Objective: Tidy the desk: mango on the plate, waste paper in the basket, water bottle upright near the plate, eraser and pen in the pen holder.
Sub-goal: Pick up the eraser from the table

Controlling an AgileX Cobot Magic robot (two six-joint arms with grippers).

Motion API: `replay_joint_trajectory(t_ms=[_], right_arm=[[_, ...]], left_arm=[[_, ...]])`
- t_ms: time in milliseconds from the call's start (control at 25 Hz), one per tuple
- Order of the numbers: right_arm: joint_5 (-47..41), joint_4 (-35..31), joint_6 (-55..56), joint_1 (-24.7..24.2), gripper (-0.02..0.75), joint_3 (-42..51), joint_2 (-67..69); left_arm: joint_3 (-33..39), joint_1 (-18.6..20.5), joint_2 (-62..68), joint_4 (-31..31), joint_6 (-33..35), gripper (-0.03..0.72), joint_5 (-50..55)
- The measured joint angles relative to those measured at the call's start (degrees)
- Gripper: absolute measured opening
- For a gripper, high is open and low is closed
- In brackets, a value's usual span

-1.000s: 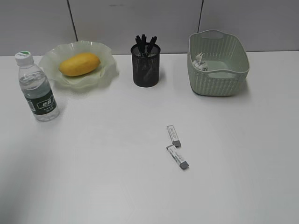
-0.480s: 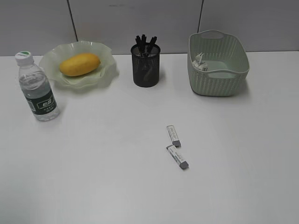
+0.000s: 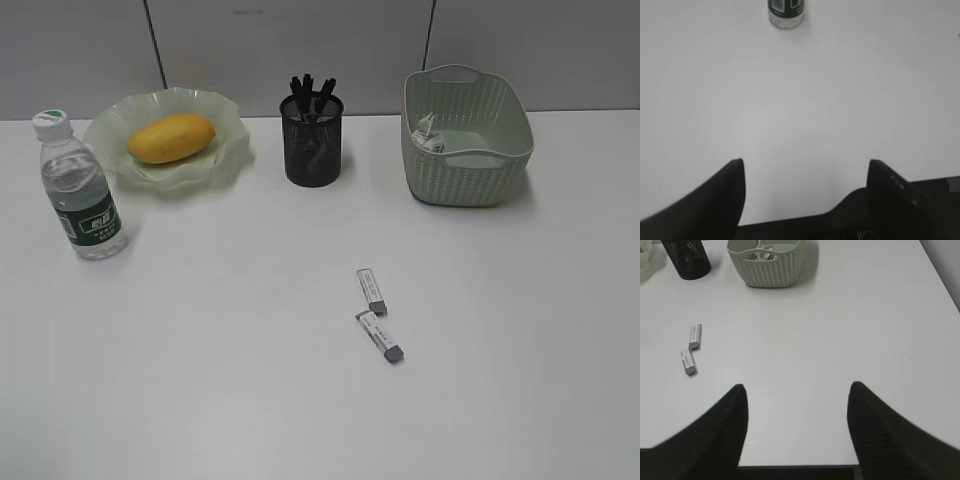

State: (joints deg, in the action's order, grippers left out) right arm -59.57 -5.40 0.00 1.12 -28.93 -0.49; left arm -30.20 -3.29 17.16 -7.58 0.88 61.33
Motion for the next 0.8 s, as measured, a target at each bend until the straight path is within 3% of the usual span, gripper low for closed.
replay_joint_trajectory(t_ms=[400, 800], right_arm=[[0.00, 0.00, 0.00, 0.00, 0.498, 0.00, 0.00], [0.06, -0.02, 0.00, 0.00, 0.498, 0.05, 0.00]], left_arm=[[0.00, 0.00, -12.73, -0.25, 0.00, 0.568, -0.27], [0.18, 0.00, -17.54, -0.37, 0.00, 0.466, -0.23]])
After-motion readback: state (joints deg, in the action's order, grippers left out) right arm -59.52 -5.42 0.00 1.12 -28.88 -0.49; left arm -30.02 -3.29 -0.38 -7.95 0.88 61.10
